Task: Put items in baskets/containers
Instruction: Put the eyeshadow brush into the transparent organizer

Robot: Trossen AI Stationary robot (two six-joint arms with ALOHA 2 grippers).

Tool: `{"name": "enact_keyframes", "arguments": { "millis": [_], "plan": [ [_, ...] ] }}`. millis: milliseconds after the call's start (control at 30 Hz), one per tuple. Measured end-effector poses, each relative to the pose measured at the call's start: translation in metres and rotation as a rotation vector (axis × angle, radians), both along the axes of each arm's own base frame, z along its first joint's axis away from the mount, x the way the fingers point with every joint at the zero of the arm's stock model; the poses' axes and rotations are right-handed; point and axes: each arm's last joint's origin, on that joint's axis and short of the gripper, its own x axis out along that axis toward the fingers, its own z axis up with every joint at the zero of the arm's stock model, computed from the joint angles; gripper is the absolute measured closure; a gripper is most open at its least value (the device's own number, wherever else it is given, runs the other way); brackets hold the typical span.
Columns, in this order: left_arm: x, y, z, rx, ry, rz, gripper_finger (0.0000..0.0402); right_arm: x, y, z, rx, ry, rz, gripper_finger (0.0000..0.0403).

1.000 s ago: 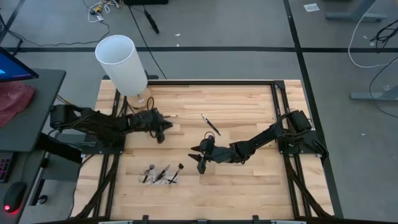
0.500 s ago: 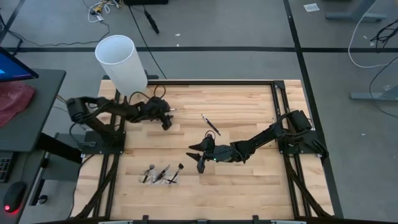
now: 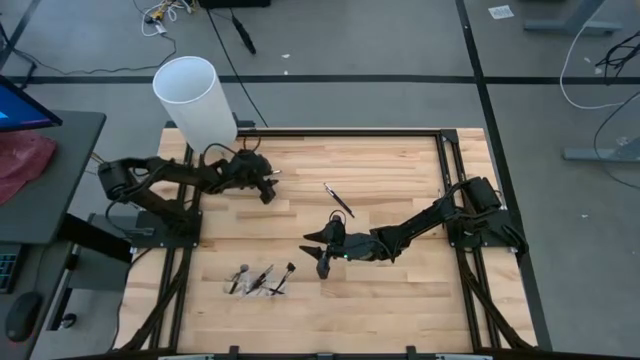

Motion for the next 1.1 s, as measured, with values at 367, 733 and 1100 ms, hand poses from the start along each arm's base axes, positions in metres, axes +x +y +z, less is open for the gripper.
{"name": "enact_keyframes", "arguments": {
  "millis": [367, 733, 1100],
  "plan": [
    [-0.017, 0.017, -0.007, -0.038, 0.068, 0.1, 0.0213, 0.0, 0.0, 0.0, 0.002, -0.002, -0.001, 0.0234],
    [-0.011, 0.015, -0.029, -0.094, 0.121, -0.051, 0.0283, 0.0, 0.0, 0.0, 0.004, -0.003, -0.001, 0.0234],
    [-0.005, 0.005, -0.03, -0.106, 0.121, -0.124, 0.0385, 0.0, 0.0, 0.0, 0.004, -0.003, -0.002, 0.0234]
  ]
}}
